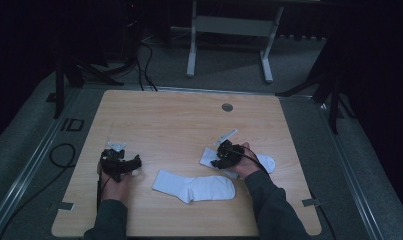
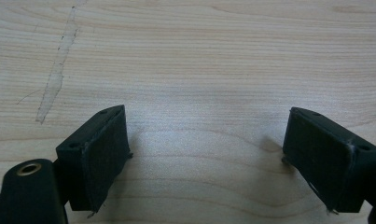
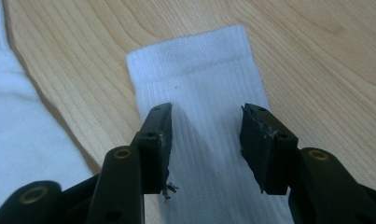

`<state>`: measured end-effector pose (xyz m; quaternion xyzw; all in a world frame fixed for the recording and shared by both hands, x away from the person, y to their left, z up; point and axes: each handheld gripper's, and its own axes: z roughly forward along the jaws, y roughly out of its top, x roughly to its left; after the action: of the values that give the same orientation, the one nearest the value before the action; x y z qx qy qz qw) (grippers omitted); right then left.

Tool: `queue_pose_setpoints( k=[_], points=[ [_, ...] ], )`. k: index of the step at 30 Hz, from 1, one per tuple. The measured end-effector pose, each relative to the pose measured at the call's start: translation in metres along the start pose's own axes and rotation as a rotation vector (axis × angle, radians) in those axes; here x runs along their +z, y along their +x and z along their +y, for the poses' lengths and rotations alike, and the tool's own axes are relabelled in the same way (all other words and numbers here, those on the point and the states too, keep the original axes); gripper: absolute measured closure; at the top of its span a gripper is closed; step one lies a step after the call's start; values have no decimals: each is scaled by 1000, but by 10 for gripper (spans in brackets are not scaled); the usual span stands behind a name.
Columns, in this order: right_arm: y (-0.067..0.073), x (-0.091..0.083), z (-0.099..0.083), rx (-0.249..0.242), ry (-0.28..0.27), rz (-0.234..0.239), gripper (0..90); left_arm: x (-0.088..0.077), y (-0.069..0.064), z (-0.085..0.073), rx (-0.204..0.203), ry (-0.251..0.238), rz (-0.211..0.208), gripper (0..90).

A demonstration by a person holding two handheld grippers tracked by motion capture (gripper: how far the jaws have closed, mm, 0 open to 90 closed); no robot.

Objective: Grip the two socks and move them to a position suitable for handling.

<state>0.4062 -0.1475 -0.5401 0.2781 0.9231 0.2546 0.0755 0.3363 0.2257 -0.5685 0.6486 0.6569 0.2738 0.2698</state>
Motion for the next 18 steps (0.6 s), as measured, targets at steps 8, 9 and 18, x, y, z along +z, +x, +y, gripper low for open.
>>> queue_pose_setpoints(
  k=[8, 9, 18],
  points=[
    [-7, -1, -2, 26, -15, -42, 811, 0, -1, 0, 7, 2, -8, 141],
    [-8, -1, -2, 34, -16, -43, 819, 0, -1, 0, 8, 2, -8, 141],
    [-16, -6, -5, 104, -45, -25, 834, 0, -1, 0, 9, 2, -9, 141]
  ],
)
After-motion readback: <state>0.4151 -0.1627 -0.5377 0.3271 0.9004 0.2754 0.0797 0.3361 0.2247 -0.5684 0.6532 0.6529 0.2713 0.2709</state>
